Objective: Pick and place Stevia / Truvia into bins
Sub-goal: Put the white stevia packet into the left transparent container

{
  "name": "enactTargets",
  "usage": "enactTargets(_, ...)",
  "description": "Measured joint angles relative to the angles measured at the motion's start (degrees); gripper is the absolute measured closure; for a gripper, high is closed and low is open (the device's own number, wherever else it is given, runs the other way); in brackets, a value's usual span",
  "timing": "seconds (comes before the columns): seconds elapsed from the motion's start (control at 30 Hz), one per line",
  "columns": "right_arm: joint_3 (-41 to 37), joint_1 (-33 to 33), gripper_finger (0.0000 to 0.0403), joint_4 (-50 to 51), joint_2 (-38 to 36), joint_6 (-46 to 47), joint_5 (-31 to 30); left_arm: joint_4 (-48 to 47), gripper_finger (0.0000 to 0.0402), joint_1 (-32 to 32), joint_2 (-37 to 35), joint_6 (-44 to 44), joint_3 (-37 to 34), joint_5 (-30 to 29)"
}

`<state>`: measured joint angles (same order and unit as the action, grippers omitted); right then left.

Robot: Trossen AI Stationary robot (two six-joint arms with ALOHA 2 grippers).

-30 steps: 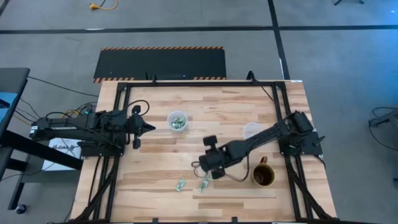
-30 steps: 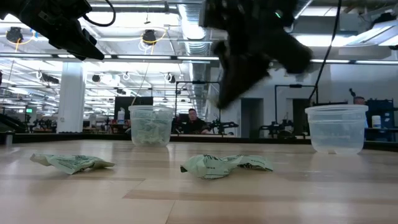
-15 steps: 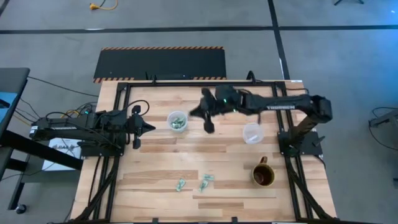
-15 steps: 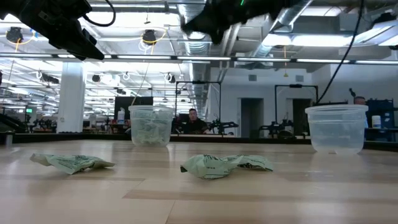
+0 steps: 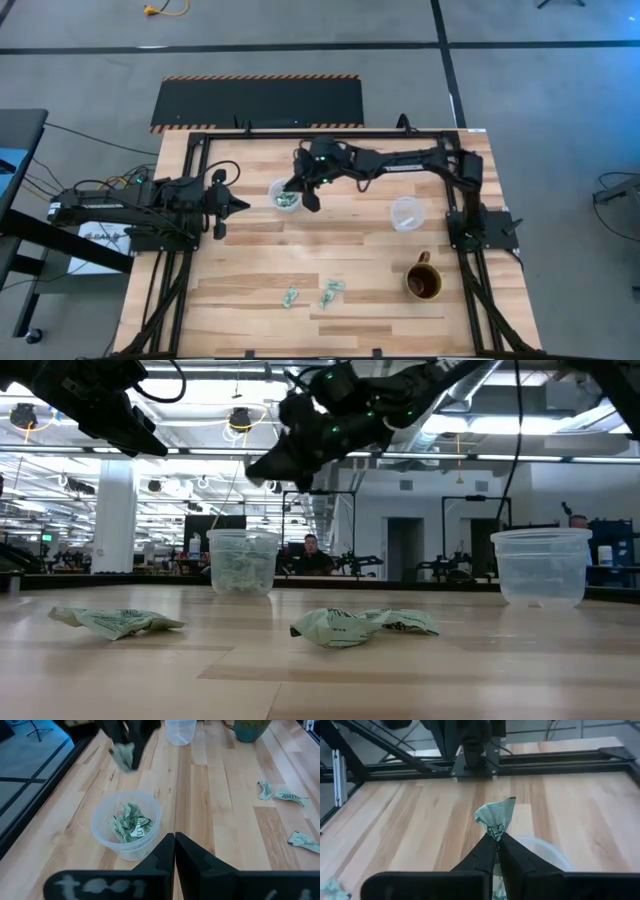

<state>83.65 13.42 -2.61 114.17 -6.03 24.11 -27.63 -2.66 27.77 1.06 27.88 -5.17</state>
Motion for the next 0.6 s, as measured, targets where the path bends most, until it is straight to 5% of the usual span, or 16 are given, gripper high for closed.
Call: enactTargets(0.6, 1.8, 1.1, 0.0297, 4.0, 2.9, -0.5, 1.9, 0.0, 0.0401, 0.0, 0.0, 0.0, 0.0, 0.0)
